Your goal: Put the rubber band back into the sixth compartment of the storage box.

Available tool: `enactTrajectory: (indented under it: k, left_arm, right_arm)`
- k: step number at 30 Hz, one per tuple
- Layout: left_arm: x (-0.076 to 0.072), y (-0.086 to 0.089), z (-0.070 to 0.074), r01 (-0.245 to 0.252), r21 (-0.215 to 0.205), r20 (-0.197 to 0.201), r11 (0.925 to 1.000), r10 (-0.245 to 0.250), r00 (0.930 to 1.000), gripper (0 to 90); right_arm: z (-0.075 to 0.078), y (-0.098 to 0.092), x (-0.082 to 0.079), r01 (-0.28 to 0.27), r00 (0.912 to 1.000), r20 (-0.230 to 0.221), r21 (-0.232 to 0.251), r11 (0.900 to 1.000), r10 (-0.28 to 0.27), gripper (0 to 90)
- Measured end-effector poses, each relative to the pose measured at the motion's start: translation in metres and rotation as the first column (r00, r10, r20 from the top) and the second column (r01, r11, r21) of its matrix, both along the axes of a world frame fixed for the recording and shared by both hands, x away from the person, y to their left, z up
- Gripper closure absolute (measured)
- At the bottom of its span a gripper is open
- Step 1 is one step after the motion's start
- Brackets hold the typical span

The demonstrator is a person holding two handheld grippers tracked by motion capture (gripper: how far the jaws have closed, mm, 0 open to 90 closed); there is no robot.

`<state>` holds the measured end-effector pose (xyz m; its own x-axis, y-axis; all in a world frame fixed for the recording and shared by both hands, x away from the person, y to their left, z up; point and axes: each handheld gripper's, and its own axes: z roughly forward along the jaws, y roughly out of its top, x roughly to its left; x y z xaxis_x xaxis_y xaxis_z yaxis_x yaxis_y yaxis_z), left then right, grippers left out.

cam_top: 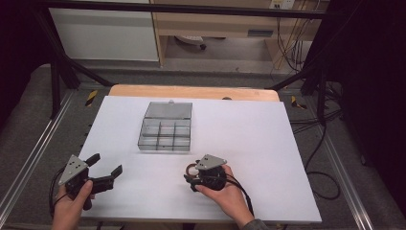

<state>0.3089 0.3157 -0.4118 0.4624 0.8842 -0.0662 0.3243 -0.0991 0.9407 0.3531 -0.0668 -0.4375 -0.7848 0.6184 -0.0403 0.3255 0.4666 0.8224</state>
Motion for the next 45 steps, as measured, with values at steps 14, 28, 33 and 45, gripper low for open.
enactTrajectory:
  k: [14, 28, 33, 45]
  left_arm:
    - [0.0, 0.0, -0.001, 0.002, 0.007, -0.007, 1.0, -0.002, 1.0, 5.1]
    - [0.001, -0.001, -0.002, 0.003, 0.008, -0.015, 1.0, -0.003, 0.9999, 5.2]
    - [0.001, -0.001, -0.002, 0.003, 0.009, -0.015, 1.0, -0.003, 0.9999, 5.2]
    - [0.001, -0.001, -0.001, 0.002, 0.008, -0.015, 1.0, -0.002, 0.9999, 5.3]
  right_arm:
    - [-0.009, 0.004, 0.007, -0.041, 0.9978, -0.051, 0.0, 0.999, 0.041, 61.9]
    - [-0.02, 0.005, 0.009, -0.07, 0.9943, -0.086, -0.074, 0.995, 0.064, 75.7]
    - [-0.021, 0.0, 0.011, -0.075, 0.9936, -0.088, -0.053, 0.996, 0.07, 83.8]
    - [-0.015, -0.007, 0.008, -0.059, 0.996, -0.067, -0.013, 0.998, 0.058, 84.3]
